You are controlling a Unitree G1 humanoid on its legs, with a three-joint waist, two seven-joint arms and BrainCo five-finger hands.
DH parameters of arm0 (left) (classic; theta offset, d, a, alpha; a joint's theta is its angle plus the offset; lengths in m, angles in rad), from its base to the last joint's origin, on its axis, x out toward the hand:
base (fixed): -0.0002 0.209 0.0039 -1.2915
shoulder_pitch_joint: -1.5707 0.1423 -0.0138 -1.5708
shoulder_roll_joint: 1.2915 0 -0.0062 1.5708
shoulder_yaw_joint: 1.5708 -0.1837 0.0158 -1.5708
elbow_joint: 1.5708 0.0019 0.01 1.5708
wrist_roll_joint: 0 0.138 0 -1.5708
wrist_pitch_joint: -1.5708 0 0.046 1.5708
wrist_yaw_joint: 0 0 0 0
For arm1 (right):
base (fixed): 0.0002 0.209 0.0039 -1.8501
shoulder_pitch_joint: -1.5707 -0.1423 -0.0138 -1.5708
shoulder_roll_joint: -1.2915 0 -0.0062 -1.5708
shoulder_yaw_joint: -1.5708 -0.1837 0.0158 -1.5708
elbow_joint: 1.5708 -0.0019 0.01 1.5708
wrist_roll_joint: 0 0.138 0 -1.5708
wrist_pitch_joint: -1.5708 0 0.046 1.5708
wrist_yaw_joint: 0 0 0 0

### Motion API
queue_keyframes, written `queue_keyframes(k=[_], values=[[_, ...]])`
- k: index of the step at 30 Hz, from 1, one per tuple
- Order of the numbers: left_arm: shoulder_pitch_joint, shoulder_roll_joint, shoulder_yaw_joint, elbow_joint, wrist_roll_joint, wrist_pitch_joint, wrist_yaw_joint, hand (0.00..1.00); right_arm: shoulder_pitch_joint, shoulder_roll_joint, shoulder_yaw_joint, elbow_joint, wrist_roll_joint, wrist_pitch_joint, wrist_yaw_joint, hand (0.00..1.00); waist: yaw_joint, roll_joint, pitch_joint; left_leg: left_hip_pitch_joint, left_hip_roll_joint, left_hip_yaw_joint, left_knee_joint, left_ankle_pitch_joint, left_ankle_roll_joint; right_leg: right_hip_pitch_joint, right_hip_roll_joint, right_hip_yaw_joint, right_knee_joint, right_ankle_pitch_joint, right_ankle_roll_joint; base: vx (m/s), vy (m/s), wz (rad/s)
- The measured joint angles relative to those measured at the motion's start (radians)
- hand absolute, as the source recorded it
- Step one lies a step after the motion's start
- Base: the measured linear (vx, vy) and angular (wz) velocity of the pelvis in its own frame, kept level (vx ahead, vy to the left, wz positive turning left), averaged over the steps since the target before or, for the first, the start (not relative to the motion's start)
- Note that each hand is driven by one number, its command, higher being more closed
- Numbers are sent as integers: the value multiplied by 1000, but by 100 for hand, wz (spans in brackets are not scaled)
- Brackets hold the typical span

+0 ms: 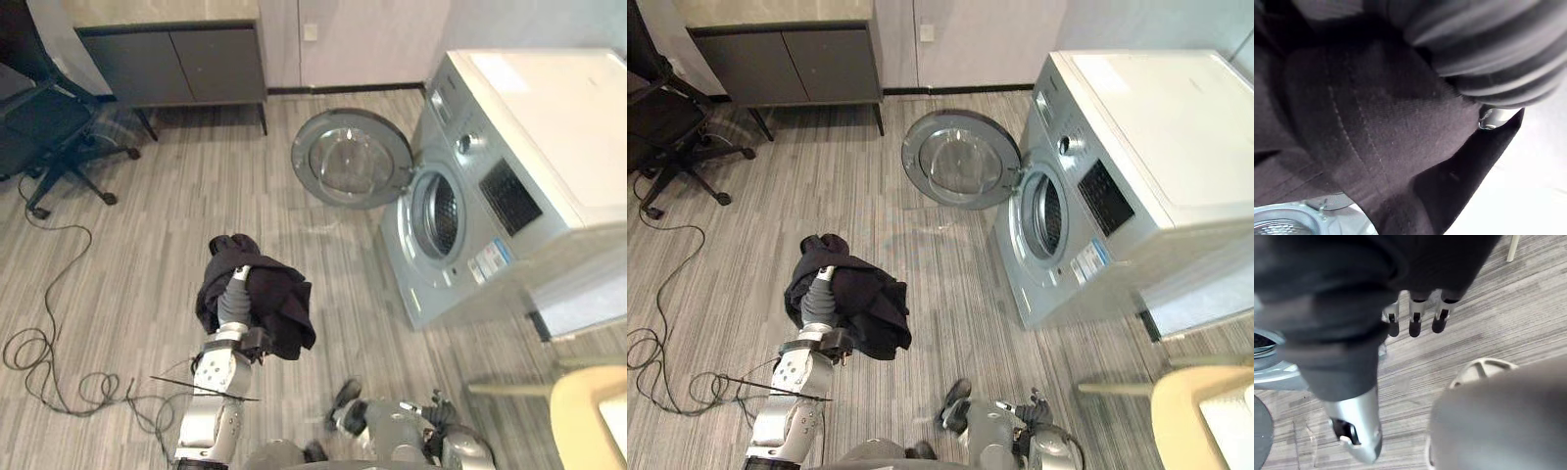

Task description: Pick up the laundry basket with both hands and put the clothes into the washing machine.

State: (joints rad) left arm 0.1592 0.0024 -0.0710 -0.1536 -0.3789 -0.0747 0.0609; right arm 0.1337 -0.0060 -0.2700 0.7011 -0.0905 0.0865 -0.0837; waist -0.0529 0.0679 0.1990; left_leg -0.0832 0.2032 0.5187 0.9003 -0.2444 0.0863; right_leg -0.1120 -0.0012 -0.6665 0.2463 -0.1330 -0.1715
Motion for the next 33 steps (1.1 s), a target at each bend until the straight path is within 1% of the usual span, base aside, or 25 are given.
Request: queue_keyframes(k=[1,2,3,5,7,8,9,10,11,12,13,14,15,16,18,19,20,22,23,24,26,27,29,30,33], values=[[9,-6,2,-2,0,0,-1,100,17,-2,7,-20,-1,1,0,0,13,12,-4,-19,55,8,108,76,29,38,22,29,-5,-12,3,464,130,-89],[33,-5,5,-6,0,-1,-4,100,49,1,22,-50,-1,0,-2,0,48,2,-13,-70,127,-21,265,159,48,90,37,100,-3,-39,11,501,174,-134],[44,-5,1,-7,0,-1,-4,100,71,4,23,-65,-1,0,-4,0,70,-1,-27,-135,146,-73,346,143,28,116,32,154,-5,-52,22,495,168,-136],[50,1,2,-8,0,-2,-4,100,75,13,24,-68,-1,5,-5,0,71,-15,-33,-226,158,-131,351,93,3,129,14,215,-9,-65,44,484,203,-113],[60,-3,6,-7,-1,0,-4,100,63,16,32,-69,-1,6,-9,0,70,-34,-29,-290,151,-193,193,32,-33,141,-17,319,-17,-68,79,450,262,-128],[61,-5,10,-4,-1,2,-5,100,60,16,38,-67,-1,8,-9,0,70,-39,-27,-294,123,-252,69,16,-56,154,-33,364,-22,-62,106,312,275,-149],[61,-18,19,-5,-1,3,-12,100,54,16,51,-65,-1,6,-9,0,75,-49,-27,-280,58,-378,-184,23,-80,156,-58,448,-21,-64,135,372,410,-159],[61,-21,23,-4,-1,1,-14,100,50,15,58,-61,-2,3,-9,0,77,-42,-31,-268,28,-444,-309,43,-106,154,-71,481,-18,-69,166,423,550,-192],[67,-34,28,-3,-1,-1,-15,100,51,7,72,-56,-3,0,-9,0,79,-6,-48,-225,3,-568,-538,132,-162,136,-75,544,5,-88,215,334,514,-145],[76,-53,29,-3,-1,-2,-15,100,51,-7,79,-56,-4,0,-8,0,80,28,-60,-209,18,-613,-614,243,-189,126,-54,572,13,-101,243,302,551,-165],[66,-45,43,23,-1,2,-11,100,34,22,86,-24,-10,5,-5,0,70,-22,-61,-193,-8,-552,-549,208,-212,123,-109,631,23,-106,275,299,464,-118],[72,-40,45,17,-1,0,-11,100,37,34,94,-26,-15,-2,-2,0,74,-27,-61,-186,-16,-534,-536,179,-202,125,-119,636,23,-99,288,273,413,-115],[84,-28,43,-2,-2,0,-13,100,38,56,112,-28,-24,-4,-1,0,74,-52,-61,-186,-28,-489,-475,135,-181,126,-144,638,18,-92,298,204,240,-74],[87,-29,42,-5,-2,-2,-14,100,38,61,117,-28,-28,-5,-1,0,75,-63,-66,-189,-31,-476,-444,112,-174,128,-153,646,16,-89,304,165,303,-74],[92,-24,39,-5,-3,-2,-17,100,38,71,128,-29,-32,-14,2,0,77,-63,-67,-178,-28,-401,-374,36,-148,120,-180,691,31,-83,322,138,344,-75],[96,-22,39,-7,-3,-2,-19,100,38,71,130,-27,-34,-16,3,0,80,-63,-67,-170,-25,-378,-365,19,-141,112,-187,705,39,-85,325,46,231,-105],[109,-17,42,-11,-3,-2,-24,100,35,70,131,-21,-37,-19,6,0,86,-63,-65,-146,-10,-319,-355,-7,-133,81,-200,701,73,-83,327,11,183,-143],[132,-15,57,-27,-3,-1,-30,100,26,70,133,-13,-39,-18,22,0,101,-59,-60,-99,10,-220,-360,-36,-133,-1,-240,616,181,-81,326,-6,139,-163],[140,-12,75,-43,-3,0,-35,100,10,72,133,-7,-40,-16,25,0,97,-70,-49,-63,21,-157,-369,-51,-126,-51,-297,492,258,-78,321,-17,62,-151],[137,-2,80,-43,-4,0,-35,100,-8,70,133,10,-40,-15,29,0,92,-67,-41,-36,35,-108,-378,-60,-135,-70,-346,321,292,-67,298,-17,37,-141],[128,4,79,-41,-6,-1,-38,100,-32,60,136,43,-51,-12,30,0,90,-57,-36,-21,74,-55,-385,-69,-149,-71,-369,150,283,-48,261,8,-20,-110],[112,4,78,-17,-6,-2,-41,100,-50,51,145,69,-68,-12,32,0,85,-58,-36,-23,78,-43,-409,-58,-166,-79,-359,126,256,-38,246,29,-55,-75],[80,-6,74,58,-6,1,-45,100,-75,34,148,103,-77,-12,38,0,68,-62,-38,-25,69,-49,-454,-31,-180,-78,-331,125,212,-18,245,81,-59,-27],[64,-24,73,112,-6,6,-52,100,-81,22,146,108,-78,-14,41,0,65,-52,-31,-19,66,-49,-475,-8,-182,-78,-317,125,197,-16,245,118,-48,-14],[36,-62,73,210,-7,24,-55,100,-89,-16,129,142,-78,-17,42,0,69,-32,-21,11,80,-57,-485,0,-181,-42,-285,116,180,-22,248,163,-51,-3]])
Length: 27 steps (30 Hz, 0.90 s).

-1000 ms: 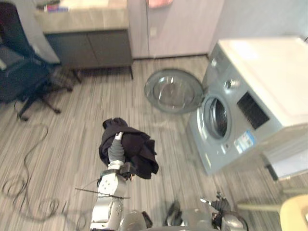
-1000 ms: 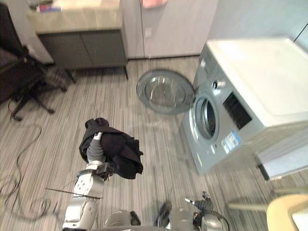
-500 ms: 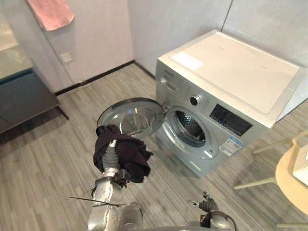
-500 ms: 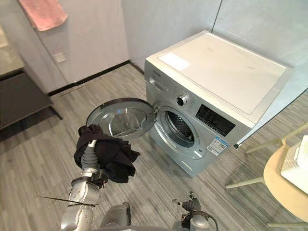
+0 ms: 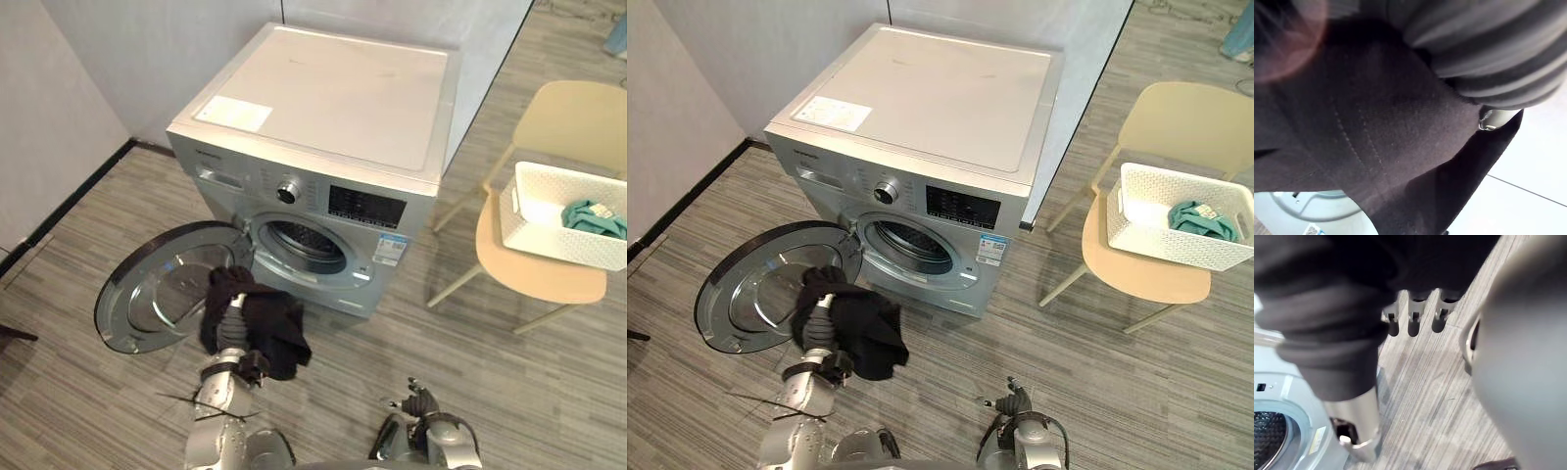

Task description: Pick up the laundry basket with both hands and put the clothes into the washing machine.

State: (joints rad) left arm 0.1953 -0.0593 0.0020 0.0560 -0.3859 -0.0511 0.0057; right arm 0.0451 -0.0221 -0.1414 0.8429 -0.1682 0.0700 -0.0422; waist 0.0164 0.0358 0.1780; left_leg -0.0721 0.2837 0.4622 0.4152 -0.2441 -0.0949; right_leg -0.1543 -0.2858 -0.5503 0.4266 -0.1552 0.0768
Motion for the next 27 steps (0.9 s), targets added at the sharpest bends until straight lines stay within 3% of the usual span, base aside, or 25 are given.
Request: queue_keyframes(k=[3,5,6,7,9,10,11,12,13,15,16,17,18,20,22,24,27], values=[[1,5,9,39,-1,3,7,100,0,-11,-7,27,0,-2,-1,0,-3,5,3,11,37,-22,59,0,2,60,32,-15,-30,-18,5,174,-77,-2],[2,8,32,60,-7,4,22,100,0,-30,-4,57,1,-3,-3,0,0,18,11,-3,97,-59,190,11,22,120,83,-15,-80,-21,4,153,-104,-24],[2,12,49,83,-17,4,29,100,0,-37,2,75,2,-4,-8,0,1,23,13,-17,119,-91,266,40,68,151,105,2,-104,-24,4,127,-93,-38],[2,15,55,94,-19,3,37,100,1,-40,4,80,8,-4,-11,0,1,25,14,-28,125,-111,301,61,92,165,114,10,-120,-23,4,150,-116,-58],[5,32,85,126,-34,4,54,100,0,-42,14,87,12,-4,-19,0,2,23,16,-92,150,-185,447,200,73,216,143,64,-203,-9,-6,188,-94,-65],[5,36,92,128,-35,3,60,100,-1,-39,18,90,11,-4,-19,0,8,13,20,-111,153,-195,472,165,50,221,145,71,-220,-4,-6,210,4,-64],[3,40,89,130,-35,4,61,100,-17,-42,18,108,10,-2,-20,0,13,11,22,-133,138,-202,481,65,8,223,141,103,-235,5,-6,207,73,-64],[-1,42,89,130,-35,4,61,100,-23,-43,16,124,12,-2,-20,0,21,3,26,-160,110,-207,455,14,-9,228,130,125,-256,15,2,245,106,-61],[-3,44,90,130,-35,4,61,100,-25,-41,16,127,12,-2,-21,0,25,-4,30,-172,93,-212,427,3,-14,232,120,135,-261,18,7,201,124,-46],[-4,44,88,130,-35,4,60,100,-33,-37,8,145,15,-5,-23,0,21,-21,41,-175,25,-224,134,25,-13,258,72,140,-264,32,32,194,235,-21],[-3,40,85,131,-35,4,59,100,-32,-40,2,147,17,-7,-23,0,19,-11,36,-162,11,-231,25,80,4,262,71,139,-265,37,42,232,350,-18],[-5,44,86,142,-35,0,59,100,-41,-46,-20,162,18,-7,-24,0,22,0,43,-137,-9,-253,-59,181,-11,274,67,144,-273,39,69,208,285,-5],[-25,65,81,154,-35,1,61,100,-44,-22,-16,163,19,-12,-21,0,21,-18,53,-146,-39,-260,-56,190,2,266,64,142,-286,32,80,142,154,-2],[-43,81,80,154,-36,1,61,100,-49,-15,1,170,19,-22,-22,0,22,-42,68,-149,-51,-261,-40,181,15,258,87,133,-297,30,75,73,45,1],[-48,81,66,154,-36,1,60,100,-54,-18,5,153,21,-22,-25,0,20,-39,94,-146,-51,-260,1,167,30,267,89,145,-293,39,62,10,68,-18],[-68,81,46,153,-37,-3,59,100,-87,-33,52,120,21,-24,-33,0,18,-2,160,-161,-10,-258,89,125,23,230,103,179,-213,25,61,-143,103,-57],[-111,81,41,154,-46,-4,63,100,-149,-42,111,72,46,-24,-45,0,0,9,225,-237,24,-253,162,57,7,61,92,247,-34,-52,62,-214,49,-60]])
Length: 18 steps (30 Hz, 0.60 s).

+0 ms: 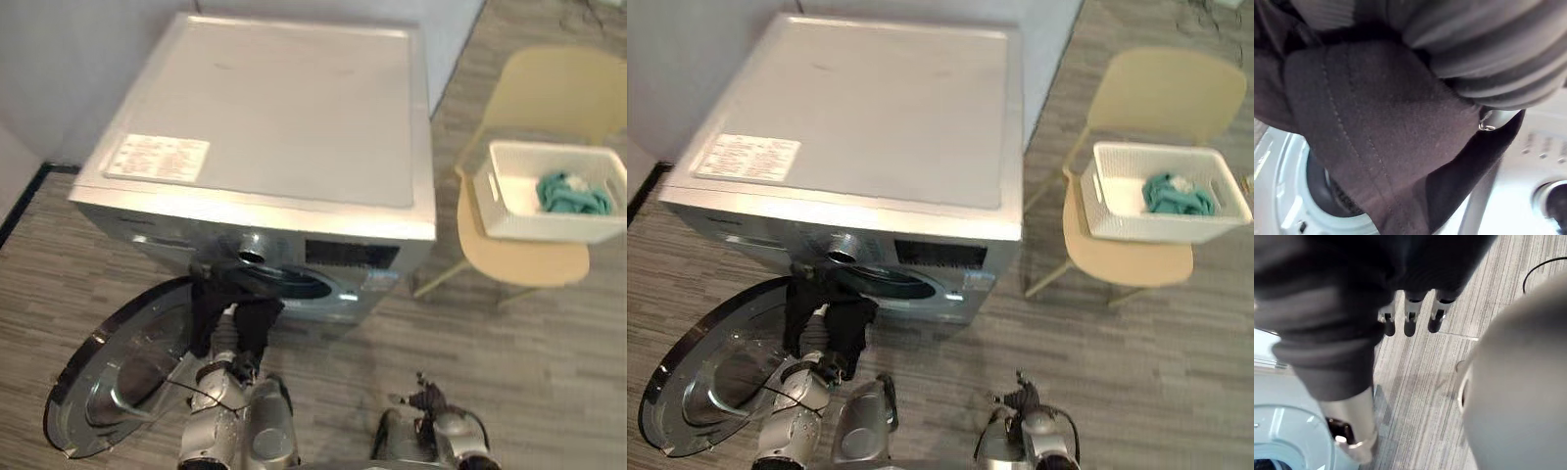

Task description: Pick up the laundry basket with both hands and put the clothes into the washing machine.

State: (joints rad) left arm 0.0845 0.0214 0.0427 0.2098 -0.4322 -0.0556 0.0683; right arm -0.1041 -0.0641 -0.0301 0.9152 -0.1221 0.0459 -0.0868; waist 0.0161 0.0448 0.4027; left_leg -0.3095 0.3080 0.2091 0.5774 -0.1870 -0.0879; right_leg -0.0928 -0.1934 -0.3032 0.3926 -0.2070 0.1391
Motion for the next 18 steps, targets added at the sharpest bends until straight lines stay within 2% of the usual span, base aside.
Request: queue_keyframes(k=[3,7,10,13,15,16,18], values=[[-109,1,-6,53,-22,0,6,100,-76,6,77,-32,16,0,-5,0,-4,-25,45,-138,6,27,57,-14,3,-211,-25,66,147,-24,-2,-225,27,-50],[-222,-31,0,75,-33,-11,43,100,-140,34,137,-92,45,-2,-7,0,-3,-36,85,-292,6,16,134,-15,20,-387,-55,85,270,-35,-2,-157,34,-7],[-337,-68,20,73,-41,-32,83,100,-185,69,196,-183,128,-27,-20,0,-3,-42,99,-488,8,-23,265,-35,48,-573,-93,85,444,-97,-4,-151,-5,27],[-469,-73,52,51,-52,-39,135,100,-216,106,229,-290,328,-80,-2,0,-1,-50,128,-686,27,-73,429,-73,58,-750,-117,94,627,-160,-12,-145,-20,12],[-542,-59,84,-13,-57,-45,163,100,-214,118,246,-360,526,-120,44,0,-3,-59,138,-827,37,-100,563,-108,65,-886,-136,123,771,-208,-10,-116,-14,-4],[-559,-46,87,-29,-58,-49,173,100,-211,119,252,-377,567,-124,55,0,-4,-58,139,-861,41,-109,596,-116,65,-917,-139,128,804,-216,-12,-107,4,-5],[-643,25,90,-72,-63,-66,196,100,-183,112,265,-466,726,-143,103,0,-7,-59,141,-974,43,-137,689,-134,71,-1019,-155,144,906,-248,-14,-105,21,5]])
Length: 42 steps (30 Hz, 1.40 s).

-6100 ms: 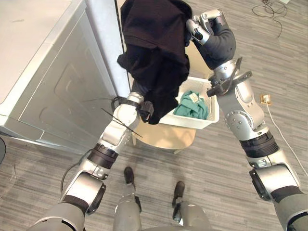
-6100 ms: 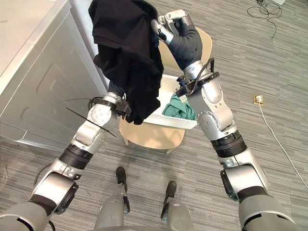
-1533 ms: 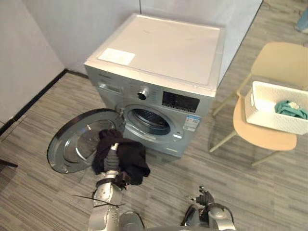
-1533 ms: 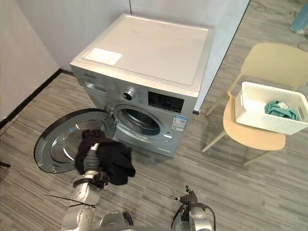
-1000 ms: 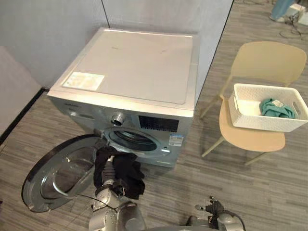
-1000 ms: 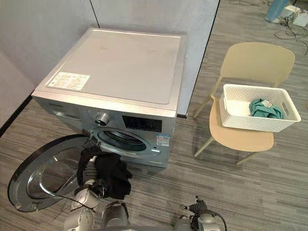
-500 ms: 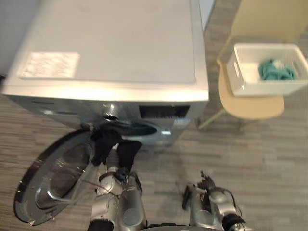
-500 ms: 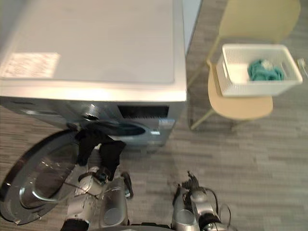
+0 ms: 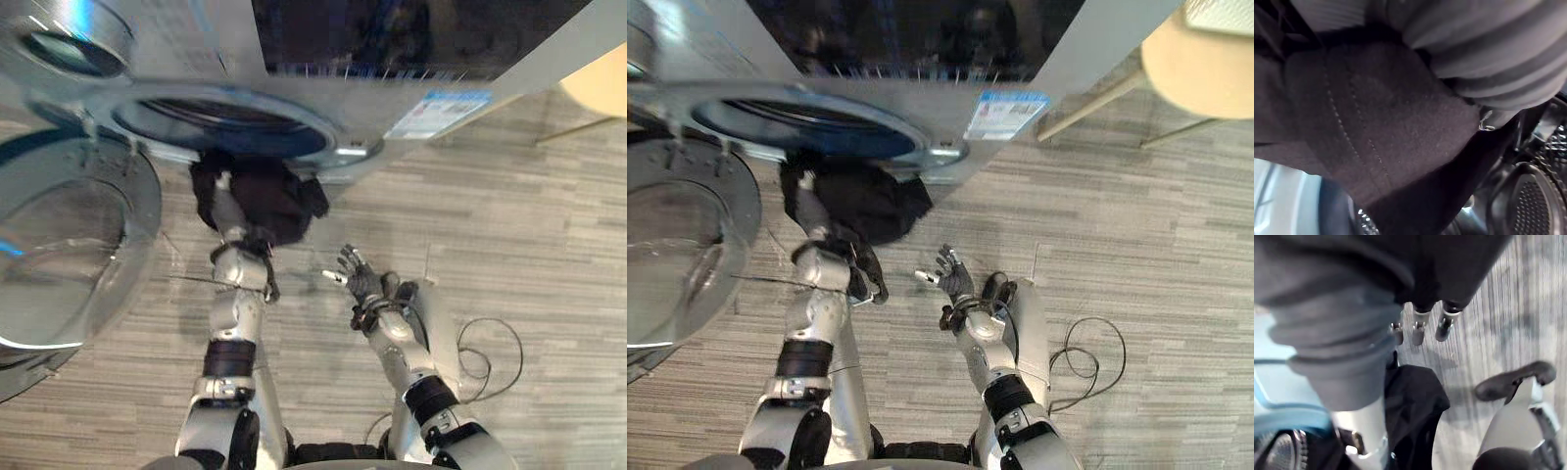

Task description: Pick up the laundry basket with both hands and put the clothes into the washing machine.

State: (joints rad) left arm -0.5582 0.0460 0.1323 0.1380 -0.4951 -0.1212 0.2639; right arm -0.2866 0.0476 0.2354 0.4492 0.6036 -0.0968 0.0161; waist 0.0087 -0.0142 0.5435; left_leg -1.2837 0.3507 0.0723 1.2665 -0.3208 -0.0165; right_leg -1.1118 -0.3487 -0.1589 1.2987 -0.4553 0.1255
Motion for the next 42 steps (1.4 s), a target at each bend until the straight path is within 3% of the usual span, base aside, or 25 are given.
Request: queue_keyframes(k=[4,10,12,18,21,23,27,29,32,33,35,37,39,41,42], values=[[-138,164,36,-62,-6,-46,41,100,47,-13,1,-109,223,-18,107,0,-10,-9,4,-160,11,-33,90,-11,-6,-147,-4,15,104,-22,-8,-75,-5,-1],[-273,272,14,-100,-7,-83,88,100,84,-16,20,-165,431,-10,193,0,-22,-10,4,-288,34,-43,135,-9,-5,-268,-5,23,160,-28,-19,-5,-36,-3],[-359,324,-28,-99,-24,-83,94,100,91,-21,20,-192,499,-5,227,0,-26,-18,7,-327,35,-44,150,0,10,-312,-6,30,181,-28,-20,52,-45,-4],[-690,460,-207,-15,-92,-88,97,100,89,-30,30,-211,591,29,253,0,-52,-30,9,-377,38,-44,166,5,13,-369,-6,40,203,-29,-23,28,-40,-2],[-948,539,-340,95,-210,-102,42,100,88,-29,58,-241,613,41,253,0,-69,-32,9,-416,38,-40,161,8,7,-407,-6,37,202,-26,-28,9,-37,-4],[-1044,583,-373,187,-241,-107,12,100,88,-25,65,-256,614,43,255,0,-77,-32,9,-436,41,-40,159,11,6,-427,-5,34,201,-24,-30,22,-27,-8],[-1264,644,-424,426,-249,-65,-4,100,82,-13,69,-297,625,47,254,0,-89,-42,15,-484,59,-46,174,15,13,-465,4,25,202,-22,-32,54,-20,-14],[-1322,662,-445,462,-262,-39,-4,100,92,-16,56,-344,637,30,251,0,-87,-42,15,-497,68,-41,166,14,13,-481,8,24,192,-13,-35,16,-9,-16],[-1394,704,-452,470,-260,-36,-4,100,125,-16,58,-406,645,25,248,0,-81,-43,15,-529,84,-44,168,13,10,-511,19,21,184,0,-34,9,-8,-19],[-1411,708,-462,485,-226,-27,-5,0,134,-19,58,-417,645,25,248,0,-74,-43,16,-530,86,-42,167,13,10,-517,20,24,183,2,-34,20,-14,-5],[-1436,728,-500,520,-24,13,-3,0,139,-24,61,-417,643,27,251,0,-74,-43,16,-531,88,-43,169,18,18,-517,22,24,183,4,-33,12,-9,-3],[-1447,743,-551,536,369,63,21,0,144,-36,80,-418,643,29,274,0,-67,-43,16,-533,96,-45,174,18,19,-517,28,24,184,6,-36,25,-19,-11],[-1445,766,-709,531,770,85,30,0,164,-55,100,-425,643,35,316,0,-49,-43,16,-534,102,-48,182,20,24,-517,32,23,190,7,-36,34,-27,-9],[-1407,796,-805,483,1048,91,21,0,169,-62,111,-425,643,39,341,0,-47,-42,16,-534,102,-50,184,20,24,-517,31,22,193,7,-36,19,-16,1],[-1369,813,-834,446,1129,89,21,0,169,-66,118,-424,643,36,346,0,-48,-42,15,-533,103,-50,186,20,24,-517,30,22,196,7,-36,31,-29,1]])
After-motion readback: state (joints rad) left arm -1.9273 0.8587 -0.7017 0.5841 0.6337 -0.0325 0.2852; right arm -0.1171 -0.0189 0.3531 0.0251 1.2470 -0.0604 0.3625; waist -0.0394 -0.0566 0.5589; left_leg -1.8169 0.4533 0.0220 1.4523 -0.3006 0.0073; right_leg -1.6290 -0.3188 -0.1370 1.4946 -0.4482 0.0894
